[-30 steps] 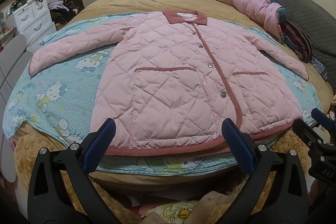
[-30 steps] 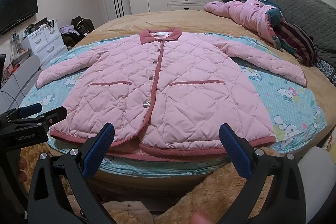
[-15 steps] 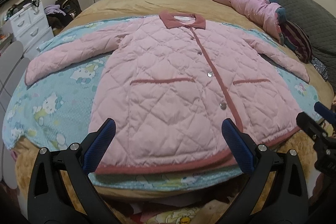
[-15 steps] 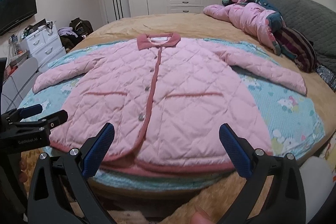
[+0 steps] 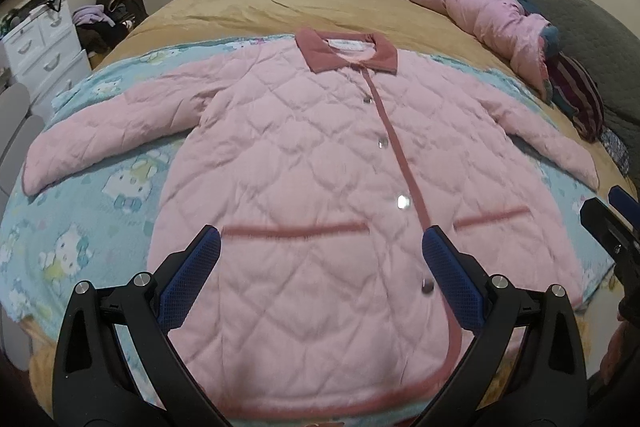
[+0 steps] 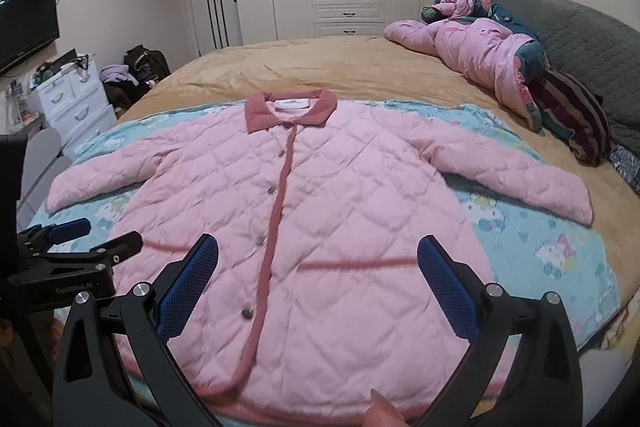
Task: Fold large clothes
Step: 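Move the right tool to the sleeve cuff nearest it and grasp it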
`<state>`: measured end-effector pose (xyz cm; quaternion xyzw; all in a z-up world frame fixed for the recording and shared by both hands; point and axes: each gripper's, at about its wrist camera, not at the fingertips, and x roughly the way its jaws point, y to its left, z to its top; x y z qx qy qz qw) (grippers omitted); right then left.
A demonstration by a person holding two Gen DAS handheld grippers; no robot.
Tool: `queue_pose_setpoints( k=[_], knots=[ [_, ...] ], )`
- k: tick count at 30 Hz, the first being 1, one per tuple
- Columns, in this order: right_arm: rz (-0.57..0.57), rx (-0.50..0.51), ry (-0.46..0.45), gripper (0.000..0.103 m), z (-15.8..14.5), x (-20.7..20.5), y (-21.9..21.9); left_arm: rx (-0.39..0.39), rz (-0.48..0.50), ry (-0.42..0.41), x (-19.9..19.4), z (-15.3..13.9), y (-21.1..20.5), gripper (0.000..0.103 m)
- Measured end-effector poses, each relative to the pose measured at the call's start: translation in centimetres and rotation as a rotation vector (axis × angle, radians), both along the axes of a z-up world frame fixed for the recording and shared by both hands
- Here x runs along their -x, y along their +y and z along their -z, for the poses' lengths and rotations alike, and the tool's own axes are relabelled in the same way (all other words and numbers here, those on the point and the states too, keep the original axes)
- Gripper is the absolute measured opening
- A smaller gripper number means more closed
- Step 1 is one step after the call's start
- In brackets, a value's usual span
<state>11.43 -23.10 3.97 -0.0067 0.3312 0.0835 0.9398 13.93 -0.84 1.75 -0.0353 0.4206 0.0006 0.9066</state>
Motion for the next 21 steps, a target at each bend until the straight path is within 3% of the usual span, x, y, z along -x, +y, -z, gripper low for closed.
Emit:
queue_pose_setpoints(
  k=[11, 21],
  knots=[
    [0.062, -0.043, 0.0, 0.099, -1.1, -8.5, -1.1, 0.006, -0.013, 0.031, -7.2, -0.6, 0.6, 0.095],
    [0.116, -0.096, -0.028, 0.099, -3.3, -16.7, -3.1, 0.011, -0.029, 0.003, -13.5, -0.9, -0.3, 0.095]
  ],
)
